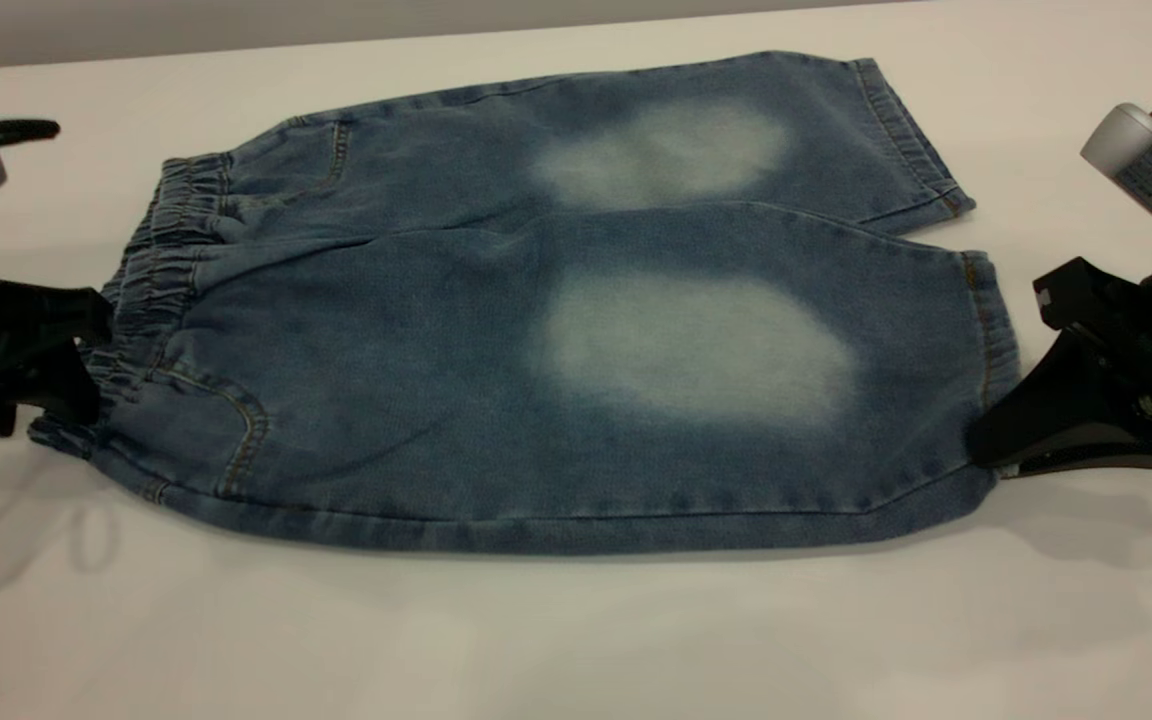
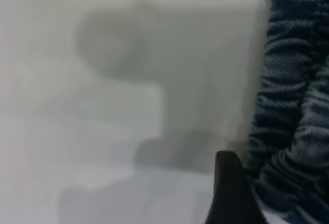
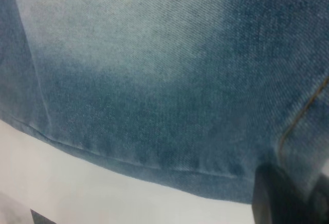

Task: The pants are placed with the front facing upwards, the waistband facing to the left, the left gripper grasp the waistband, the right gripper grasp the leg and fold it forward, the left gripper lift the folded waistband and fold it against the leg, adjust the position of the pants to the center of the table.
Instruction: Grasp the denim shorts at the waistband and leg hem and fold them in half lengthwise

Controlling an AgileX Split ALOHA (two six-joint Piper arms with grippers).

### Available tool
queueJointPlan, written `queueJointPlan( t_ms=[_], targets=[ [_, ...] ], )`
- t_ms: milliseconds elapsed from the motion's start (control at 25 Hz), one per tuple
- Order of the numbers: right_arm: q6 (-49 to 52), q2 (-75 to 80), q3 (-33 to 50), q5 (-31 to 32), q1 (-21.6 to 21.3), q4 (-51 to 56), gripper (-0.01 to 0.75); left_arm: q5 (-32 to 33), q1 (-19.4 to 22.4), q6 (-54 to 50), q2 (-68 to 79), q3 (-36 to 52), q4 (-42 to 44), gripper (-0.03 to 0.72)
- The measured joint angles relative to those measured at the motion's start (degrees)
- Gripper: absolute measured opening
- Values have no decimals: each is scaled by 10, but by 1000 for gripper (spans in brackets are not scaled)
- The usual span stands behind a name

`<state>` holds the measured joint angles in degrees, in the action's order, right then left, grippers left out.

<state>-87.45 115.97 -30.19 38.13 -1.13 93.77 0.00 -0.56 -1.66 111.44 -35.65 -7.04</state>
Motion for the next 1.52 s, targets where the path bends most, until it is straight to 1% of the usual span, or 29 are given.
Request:
queueJointPlan(
  t_ms=[200, 320, 400, 560, 640, 840, 1040, 1120, 1240, 1320, 1520],
  targets=[
    [0, 0, 0, 5, 0, 1, 20, -16, -1, -1, 26, -1, -3, 390],
    [1, 0, 0, 9, 0, 1, 20, -20, -1, -1, 29, -1, -4, 358],
    [1, 0, 0, 9, 0, 4, 20, -23, -1, -1, 30, -1, -4, 298],
    [3, 0, 0, 10, 0, 5, 20, -27, -2, -3, 31, -1, -4, 134],
    [3, 0, 0, 10, 0, 5, 20, -24, -2, -3, 31, -1, -4, 71],
    [4, 0, 0, 13, 0, 5, 20, -3, -1, -3, 27, -1, -5, 62],
    [4, 0, 0, 22, 0, 7, 20, 94, -1, -3, -11, 2, -5, 60],
    [4, 0, 0, 30, 0, 7, 20, 120, -1, -3, -37, 3, -5, 59],
    [4, -2, 0, 47, 0, 11, 20, 126, -1, -3, -84, 3, -5, 57],
    [4, -14, 0, 47, 0, 15, 20, 133, -1, -3, -113, 3, -6, 57],
    [8, -65, -9, 47, 0, 13, 20, 112, -2, -3, -152, 2, -7, 57]
  ],
)
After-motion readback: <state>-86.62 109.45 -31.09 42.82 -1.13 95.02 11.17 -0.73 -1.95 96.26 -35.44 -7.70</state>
